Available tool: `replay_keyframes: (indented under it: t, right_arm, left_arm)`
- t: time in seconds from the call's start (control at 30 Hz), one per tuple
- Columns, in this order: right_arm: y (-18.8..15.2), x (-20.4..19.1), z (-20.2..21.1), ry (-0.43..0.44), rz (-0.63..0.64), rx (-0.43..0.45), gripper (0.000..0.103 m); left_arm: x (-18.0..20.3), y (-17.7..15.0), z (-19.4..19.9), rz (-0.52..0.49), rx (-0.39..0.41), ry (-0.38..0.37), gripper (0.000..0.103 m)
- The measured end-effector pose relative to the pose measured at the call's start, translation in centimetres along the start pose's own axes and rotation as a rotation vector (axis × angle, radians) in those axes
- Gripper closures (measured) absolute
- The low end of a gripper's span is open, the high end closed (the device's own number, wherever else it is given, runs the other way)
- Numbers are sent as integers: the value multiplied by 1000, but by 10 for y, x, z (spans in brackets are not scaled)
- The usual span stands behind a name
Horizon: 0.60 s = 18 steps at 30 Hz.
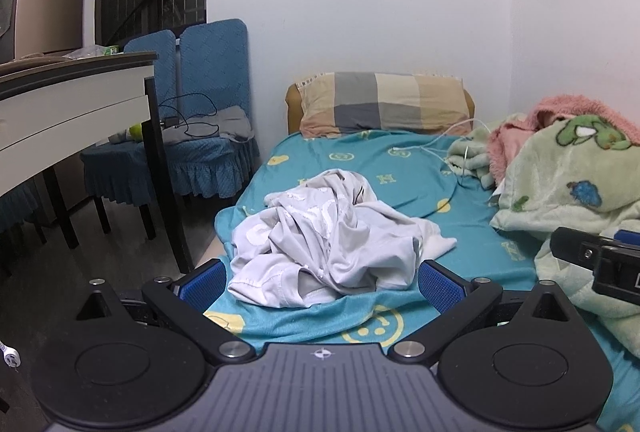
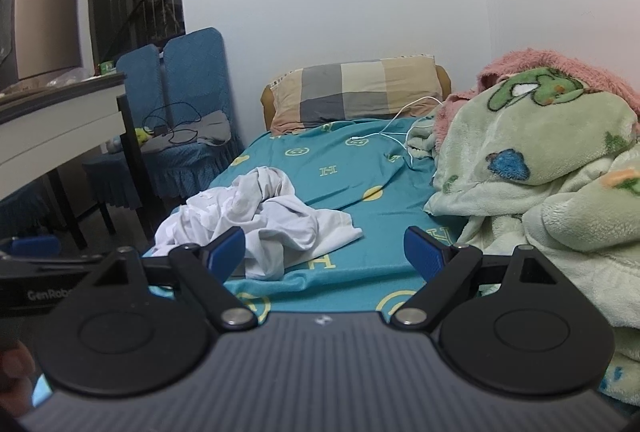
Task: Fold clothes
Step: 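Move both grippers toward the crumpled white T-shirt on the bed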
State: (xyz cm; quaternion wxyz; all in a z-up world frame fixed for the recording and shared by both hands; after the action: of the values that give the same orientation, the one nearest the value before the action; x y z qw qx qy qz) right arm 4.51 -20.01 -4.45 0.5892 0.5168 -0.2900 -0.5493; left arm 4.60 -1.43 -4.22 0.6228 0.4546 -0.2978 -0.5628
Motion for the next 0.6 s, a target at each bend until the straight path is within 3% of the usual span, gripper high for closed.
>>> replay_keyframes:
  t: [0.43,0.6]
  right_arm:
    - [9,14,9,-7,-36,38,15]
    - [11,16,8,-1,-47,44,15]
  left_arm:
    - [-4,-2,-3,33,6,7,0]
    - [-6,-1,-13,49,-28,1,0]
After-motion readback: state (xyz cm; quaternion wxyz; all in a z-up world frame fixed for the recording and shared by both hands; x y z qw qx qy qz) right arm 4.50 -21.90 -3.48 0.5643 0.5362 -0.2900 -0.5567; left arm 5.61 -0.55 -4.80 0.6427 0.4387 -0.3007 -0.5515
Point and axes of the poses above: each gripper's, at about its wrist camera, not at the fingertips, and z roughly against the way its jaws point, x to its right, y to its top, the point moved 4 cm from there along -z, roughly the way its jaws point, and after that the axes turned 13 degrees about y, right-handed, at the moved point
